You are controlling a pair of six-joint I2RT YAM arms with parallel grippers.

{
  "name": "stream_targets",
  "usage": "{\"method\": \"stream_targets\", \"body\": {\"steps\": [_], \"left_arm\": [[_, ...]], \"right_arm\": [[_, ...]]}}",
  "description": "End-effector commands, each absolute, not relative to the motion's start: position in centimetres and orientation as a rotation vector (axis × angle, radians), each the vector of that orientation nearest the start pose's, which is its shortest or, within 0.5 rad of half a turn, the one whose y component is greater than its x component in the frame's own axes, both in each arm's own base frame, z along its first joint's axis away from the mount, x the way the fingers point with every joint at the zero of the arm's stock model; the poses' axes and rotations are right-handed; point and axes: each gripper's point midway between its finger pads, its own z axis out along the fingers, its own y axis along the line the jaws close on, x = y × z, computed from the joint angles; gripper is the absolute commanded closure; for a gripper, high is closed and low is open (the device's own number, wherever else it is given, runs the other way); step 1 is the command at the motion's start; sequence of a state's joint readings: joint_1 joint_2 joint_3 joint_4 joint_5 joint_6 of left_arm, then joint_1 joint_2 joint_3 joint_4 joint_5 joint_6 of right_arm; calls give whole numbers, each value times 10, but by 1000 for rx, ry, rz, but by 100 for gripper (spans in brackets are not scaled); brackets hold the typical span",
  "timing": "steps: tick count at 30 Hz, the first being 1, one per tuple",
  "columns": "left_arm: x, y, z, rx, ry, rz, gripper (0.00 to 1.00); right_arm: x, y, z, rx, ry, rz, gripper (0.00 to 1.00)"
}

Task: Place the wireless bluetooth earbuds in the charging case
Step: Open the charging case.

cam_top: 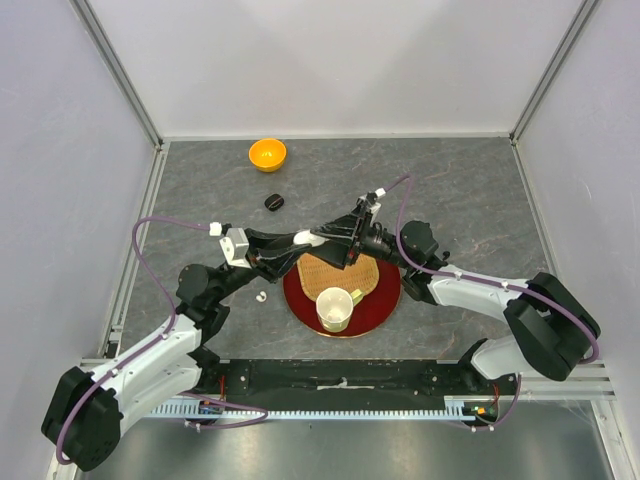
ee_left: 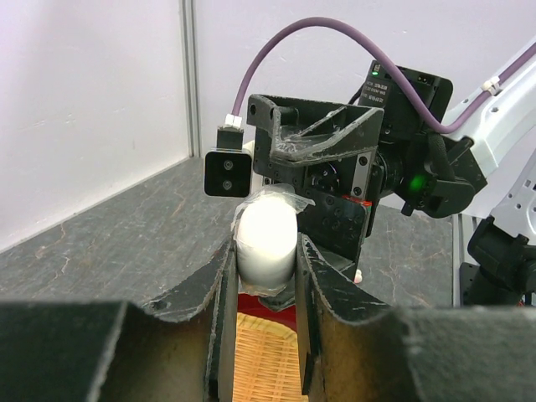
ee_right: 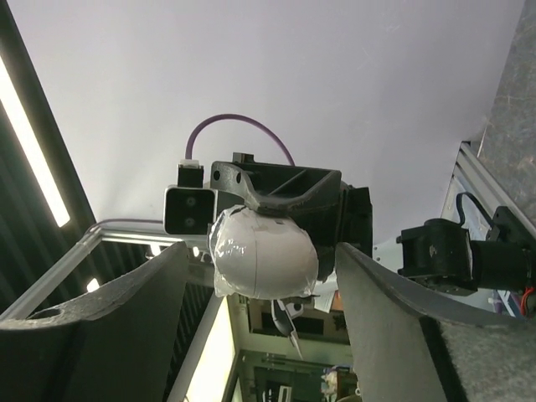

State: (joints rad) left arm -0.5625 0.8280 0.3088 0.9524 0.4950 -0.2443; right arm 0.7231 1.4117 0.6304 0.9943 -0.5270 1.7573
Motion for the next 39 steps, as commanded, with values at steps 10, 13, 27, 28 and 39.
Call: {"method": "stream_targets", "body": {"steps": [10, 13, 27, 28, 39], "left_arm": [[202, -236, 314, 647, 993, -953, 98], [201, -236, 315, 655, 988, -958, 98], [204, -241, 306, 666, 1045, -983, 62], [203, -242, 306, 674, 1043, -988, 59], [201, -245, 311, 683, 1025, -1008, 46]], "right_arm": [[217, 345, 312, 349, 1726, 2284, 43], [216, 346, 313, 346, 1719, 2289, 45], [210, 345, 326, 266, 1671, 2315, 80], [209, 345, 327, 261, 1668, 2316, 80], [210, 350, 321, 240, 1707, 2294, 81]]}}
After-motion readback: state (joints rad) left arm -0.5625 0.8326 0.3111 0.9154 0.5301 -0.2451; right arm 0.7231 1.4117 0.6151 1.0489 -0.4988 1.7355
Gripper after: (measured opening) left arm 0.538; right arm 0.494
